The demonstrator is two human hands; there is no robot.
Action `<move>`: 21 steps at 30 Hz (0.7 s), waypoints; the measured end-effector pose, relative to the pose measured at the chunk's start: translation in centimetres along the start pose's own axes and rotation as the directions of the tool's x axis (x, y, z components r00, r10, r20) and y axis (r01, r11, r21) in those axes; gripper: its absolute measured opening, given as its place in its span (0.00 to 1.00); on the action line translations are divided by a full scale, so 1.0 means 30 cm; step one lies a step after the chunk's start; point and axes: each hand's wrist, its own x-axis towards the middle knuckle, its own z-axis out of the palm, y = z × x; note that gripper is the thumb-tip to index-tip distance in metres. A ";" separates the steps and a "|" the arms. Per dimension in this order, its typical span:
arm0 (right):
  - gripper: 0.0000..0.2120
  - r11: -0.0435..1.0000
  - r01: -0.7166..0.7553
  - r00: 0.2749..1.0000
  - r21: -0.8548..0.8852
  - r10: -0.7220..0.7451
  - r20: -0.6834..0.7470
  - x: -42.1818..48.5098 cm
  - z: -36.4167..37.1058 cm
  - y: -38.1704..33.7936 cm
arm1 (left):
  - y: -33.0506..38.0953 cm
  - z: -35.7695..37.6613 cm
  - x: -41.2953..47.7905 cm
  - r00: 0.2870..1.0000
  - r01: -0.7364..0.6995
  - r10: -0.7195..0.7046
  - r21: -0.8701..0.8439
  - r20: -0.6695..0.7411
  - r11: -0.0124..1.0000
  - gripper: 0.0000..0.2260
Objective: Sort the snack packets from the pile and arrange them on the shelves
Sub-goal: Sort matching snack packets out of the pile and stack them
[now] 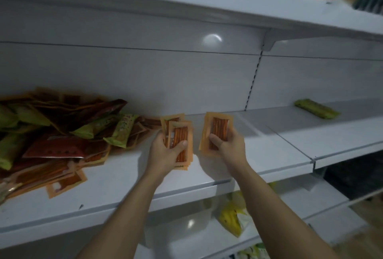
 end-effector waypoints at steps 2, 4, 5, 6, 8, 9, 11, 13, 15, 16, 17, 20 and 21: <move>0.11 0.999 -0.003 1.000 0.032 0.003 -0.010 0.002 -0.035 -0.016 | 0.020 0.014 -0.010 1.000 -0.009 0.009 0.003 0.020 1.000 0.14; 0.12 0.999 -0.008 1.000 0.054 0.010 -0.030 0.008 -0.085 -0.032 | 0.048 0.040 -0.017 0.999 -0.023 0.022 0.014 0.037 1.000 0.14; 0.13 0.998 -0.006 0.999 0.061 0.009 -0.041 0.011 -0.116 -0.037 | 0.064 0.059 -0.020 0.999 -0.027 0.026 0.018 0.043 0.999 0.14; 0.14 0.998 -0.002 0.999 0.064 0.005 -0.052 0.014 -0.150 -0.042 | 0.076 0.082 -0.021 0.998 -0.032 0.031 0.019 0.049 0.999 0.13; 0.14 0.998 0.011 0.997 0.062 -0.007 -0.074 0.013 -0.233 -0.049 | 0.104 0.146 -0.032 0.997 -0.044 0.043 0.020 0.064 0.999 0.11; 0.14 0.997 0.020 0.996 0.068 -0.014 -0.089 0.012 -0.284 -0.051 | 0.121 0.186 -0.042 0.995 -0.055 0.053 0.020 0.079 0.998 0.11; 0.13 0.996 0.039 0.991 0.080 -0.029 -0.128 0.008 -0.399 -0.055 | 0.148 0.280 -0.064 0.989 -0.079 0.074 0.037 0.131 0.996 0.10; 0.13 0.996 0.047 0.982 0.070 -0.033 -0.184 0.004 -0.525 -0.052 | 0.175 0.386 -0.091 0.977 -0.109 0.094 0.067 0.194 0.992 0.11; 0.12 0.996 0.051 0.971 0.067 -0.033 -0.237 -0.004 -0.659 -0.046 | 0.201 0.506 -0.123 0.965 -0.130 0.113 0.057 0.237 0.990 0.12; 0.11 0.997 0.052 0.965 0.064 -0.033 -0.261 -0.009 -0.727 -0.043 | 0.211 0.568 -0.139 0.958 -0.138 0.122 0.045 0.259 0.989 0.12; 0.11 0.997 0.053 0.958 0.057 -0.035 -0.284 -0.014 -0.799 -0.039 | 0.224 0.634 -0.162 0.949 -0.144 0.129 0.033 0.288 0.989 0.12; 0.10 0.998 0.058 0.934 0.034 -0.042 -0.356 -0.041 -1.010 -0.028 | 0.245 0.828 -0.230 0.914 -0.165 0.154 -0.002 0.375 0.986 0.10; 0.09 0.998 0.060 0.923 0.019 -0.048 -0.381 -0.054 -1.081 -0.025 | 0.250 0.892 -0.253 0.904 -0.164 0.153 -0.006 0.398 0.986 0.10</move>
